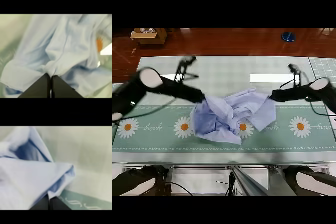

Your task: Fold the shirts.

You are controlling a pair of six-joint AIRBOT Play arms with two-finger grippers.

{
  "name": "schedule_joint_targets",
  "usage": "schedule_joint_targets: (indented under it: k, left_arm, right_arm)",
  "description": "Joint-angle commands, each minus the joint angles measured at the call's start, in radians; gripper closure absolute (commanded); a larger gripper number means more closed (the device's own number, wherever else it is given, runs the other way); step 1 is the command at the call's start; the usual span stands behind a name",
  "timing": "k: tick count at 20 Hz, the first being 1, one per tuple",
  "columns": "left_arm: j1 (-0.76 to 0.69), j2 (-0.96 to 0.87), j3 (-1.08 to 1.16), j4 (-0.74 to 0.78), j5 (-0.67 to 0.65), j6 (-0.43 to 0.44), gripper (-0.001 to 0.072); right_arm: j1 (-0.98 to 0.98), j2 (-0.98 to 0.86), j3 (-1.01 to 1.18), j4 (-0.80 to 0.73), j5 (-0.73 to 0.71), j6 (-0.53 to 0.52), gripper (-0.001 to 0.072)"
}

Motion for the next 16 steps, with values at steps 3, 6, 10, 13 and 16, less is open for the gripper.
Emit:
schedule_joint_targets:
  k: [3, 6, 10, 13, 16]
  left_arm:
    - [0.157, 0.069, 0.488, 0.001, -0.014, -0.015, 0.0687]
    - [0.206, 0.109, 0.707, 0.001, -0.014, -0.037, 0.0687]
    - [0.207, 0.2, 0.83, 0.0, -0.014, -0.037, 0.0687]
    - [0.207, 0.296, 0.834, -0.008, -0.019, -0.074, 0.0687]
    - [0.207, 0.378, 0.833, -0.068, -0.03, -0.082, 0.0687]
  right_arm:
    - [-0.098, 0.273, 0.252, -0.084, 0.097, 0.0, 0.0693]
    - [-0.118, 0.406, 0.404, -0.09, 0.097, 0.03, 0.0693]
    - [-0.118, 0.486, 0.593, -0.105, 0.098, 0.099, 0.0693]
    - [-0.118, 0.506, 0.708, -0.105, 0.111, 0.144, 0.0693]
    - [-0.118, 0.508, 0.823, -0.105, 0.138, 0.173, 0.0693]
